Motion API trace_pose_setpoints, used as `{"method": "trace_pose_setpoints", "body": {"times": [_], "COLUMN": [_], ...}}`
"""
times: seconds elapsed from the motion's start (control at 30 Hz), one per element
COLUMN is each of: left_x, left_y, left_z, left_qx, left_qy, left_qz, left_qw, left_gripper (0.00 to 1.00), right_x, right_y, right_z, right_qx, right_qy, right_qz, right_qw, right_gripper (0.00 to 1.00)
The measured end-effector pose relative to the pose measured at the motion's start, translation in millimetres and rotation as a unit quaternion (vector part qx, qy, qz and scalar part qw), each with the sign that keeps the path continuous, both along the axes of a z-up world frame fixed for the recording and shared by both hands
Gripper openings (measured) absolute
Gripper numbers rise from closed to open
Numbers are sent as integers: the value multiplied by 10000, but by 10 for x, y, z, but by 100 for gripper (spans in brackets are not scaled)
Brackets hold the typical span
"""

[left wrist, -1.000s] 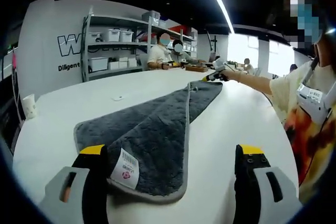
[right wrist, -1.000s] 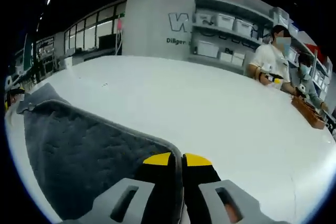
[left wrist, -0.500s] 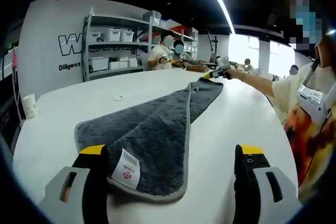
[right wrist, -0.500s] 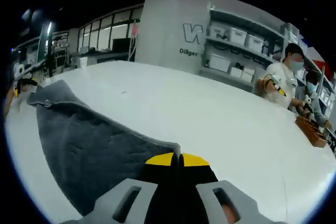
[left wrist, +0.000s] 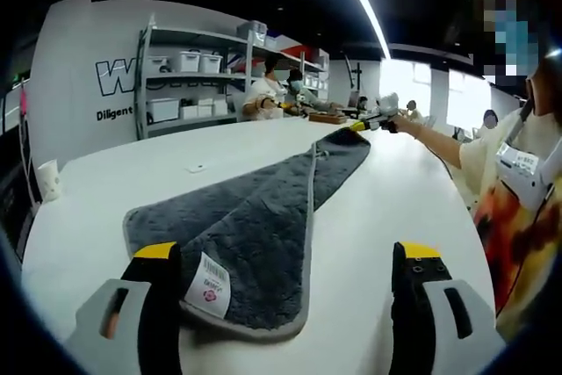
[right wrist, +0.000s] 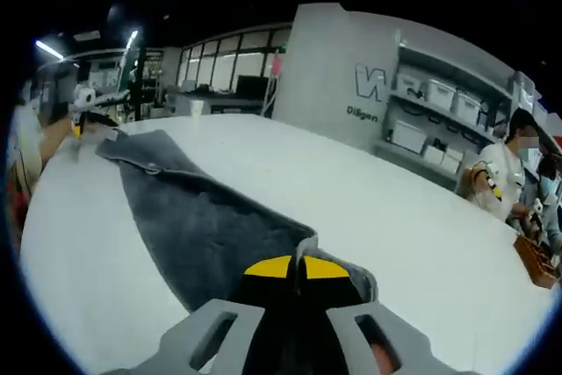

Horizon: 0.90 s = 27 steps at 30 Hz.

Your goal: Open the folded towel by lifting each exposed corner and separating the folded layers until the towel lies flat within the target outline without major curled edges

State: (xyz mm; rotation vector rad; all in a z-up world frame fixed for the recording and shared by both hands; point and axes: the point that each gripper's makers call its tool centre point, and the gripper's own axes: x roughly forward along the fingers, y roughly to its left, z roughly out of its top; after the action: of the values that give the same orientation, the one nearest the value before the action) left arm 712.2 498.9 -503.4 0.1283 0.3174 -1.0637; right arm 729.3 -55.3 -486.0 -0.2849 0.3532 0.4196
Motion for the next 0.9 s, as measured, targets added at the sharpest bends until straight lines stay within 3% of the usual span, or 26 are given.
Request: {"method": "trace_pose_setpoints", "body": {"times": [0.1,0.37,0.5,0.67,0.9], "left_x": [-10,-33,-45,-30,-63], "left_y": [-11,-14,-23,-14,-22], "left_z": [2,21,21,35,33], "left_qx": [-8,-39,-44,-70,-41], "left_qy": [-1,9,19,15,12], "left_qz": [-13,-53,-71,-69,-98], "left_qw": [10000,10000,10000,10000,9999], "left_gripper": [99,99,99,99,99], "right_x": [-166,-619,-800,-1005,-1289], "right_y": [76,320,360,447,561], "right_z": [-22,11,-59,-177,-480], "right_qx": [12,621,548,493,256], "right_qy": [52,223,430,735,1534], "right_qz": [251,984,1164,1453,1860], "right_qw": [9997,9930,9908,9854,9702], "right_gripper": [0,0,0,0,0]}}
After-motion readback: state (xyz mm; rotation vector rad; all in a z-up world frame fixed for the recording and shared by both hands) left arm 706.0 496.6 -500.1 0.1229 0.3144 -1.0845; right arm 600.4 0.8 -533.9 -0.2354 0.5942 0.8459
